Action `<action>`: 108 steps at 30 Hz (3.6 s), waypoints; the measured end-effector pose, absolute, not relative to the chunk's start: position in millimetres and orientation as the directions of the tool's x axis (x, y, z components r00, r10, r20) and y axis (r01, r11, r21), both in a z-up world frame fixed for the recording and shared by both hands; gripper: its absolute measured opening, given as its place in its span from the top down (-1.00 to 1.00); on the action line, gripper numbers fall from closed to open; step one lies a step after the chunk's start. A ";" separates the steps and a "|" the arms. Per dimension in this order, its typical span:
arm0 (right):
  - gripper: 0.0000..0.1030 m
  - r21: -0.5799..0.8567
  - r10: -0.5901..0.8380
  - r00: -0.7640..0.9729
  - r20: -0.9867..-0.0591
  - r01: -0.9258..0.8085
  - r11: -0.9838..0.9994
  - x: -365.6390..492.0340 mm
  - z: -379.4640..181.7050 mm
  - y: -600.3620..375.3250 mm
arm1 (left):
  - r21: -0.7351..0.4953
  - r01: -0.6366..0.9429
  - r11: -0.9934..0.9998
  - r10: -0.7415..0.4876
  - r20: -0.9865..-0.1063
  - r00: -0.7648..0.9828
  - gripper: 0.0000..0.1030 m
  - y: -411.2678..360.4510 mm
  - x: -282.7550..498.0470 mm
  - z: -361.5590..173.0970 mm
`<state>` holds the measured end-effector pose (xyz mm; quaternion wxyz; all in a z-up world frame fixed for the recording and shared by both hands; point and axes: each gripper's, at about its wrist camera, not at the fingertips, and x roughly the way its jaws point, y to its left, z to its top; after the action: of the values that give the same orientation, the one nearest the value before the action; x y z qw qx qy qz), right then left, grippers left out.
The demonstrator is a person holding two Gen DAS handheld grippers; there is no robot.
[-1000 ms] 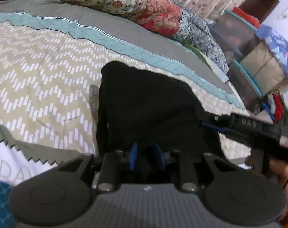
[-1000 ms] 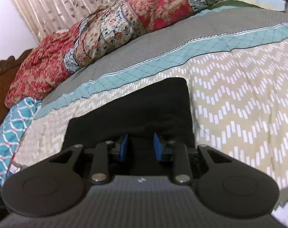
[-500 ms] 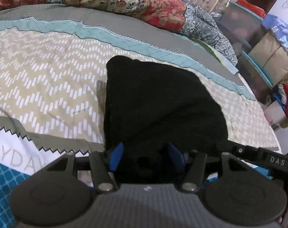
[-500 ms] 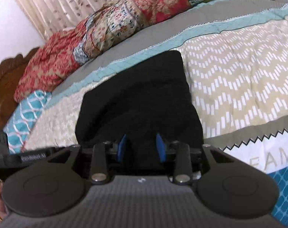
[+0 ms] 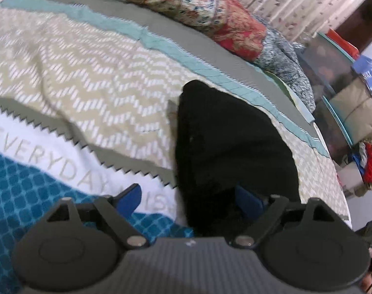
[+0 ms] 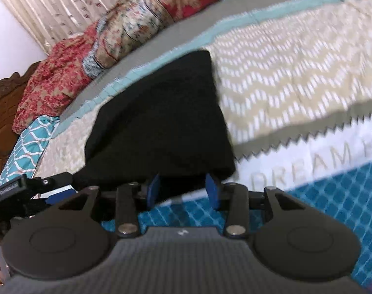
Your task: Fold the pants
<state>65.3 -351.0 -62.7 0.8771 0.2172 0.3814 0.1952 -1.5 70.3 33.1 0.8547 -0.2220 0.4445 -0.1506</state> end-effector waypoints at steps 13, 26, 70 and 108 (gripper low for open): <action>0.13 0.542 0.516 0.614 -0.598 -0.164 0.824 64.1 -70.3 -352.1 | -0.526 0.011 0.851 -0.452 -0.720 0.527 -0.85 77.5 3.3 13.4; 0.13 0.555 0.525 0.610 -0.594 -0.162 0.816 66.1 -71.8 -354.6 | -0.538 0.007 0.843 -0.462 -0.718 0.520 -0.94 78.3 5.5 9.6; -0.60 0.621 0.598 0.708 -0.375 -0.287 0.729 93.0 -24.3 -397.1 | -0.627 0.081 0.775 -0.579 -0.651 0.491 -1.00 68.0 69.6 24.4; 0.07 0.615 0.748 0.547 -0.377 -0.456 0.644 160.9 -31.0 -349.5 | -0.721 0.209 0.661 -0.728 -0.546 0.415 -0.03 32.3 113.7 25.3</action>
<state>160.9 -349.5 -31.0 0.8489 0.2293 0.3180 0.3544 113.7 32.3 25.3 0.7908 -0.2863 0.4527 -0.2962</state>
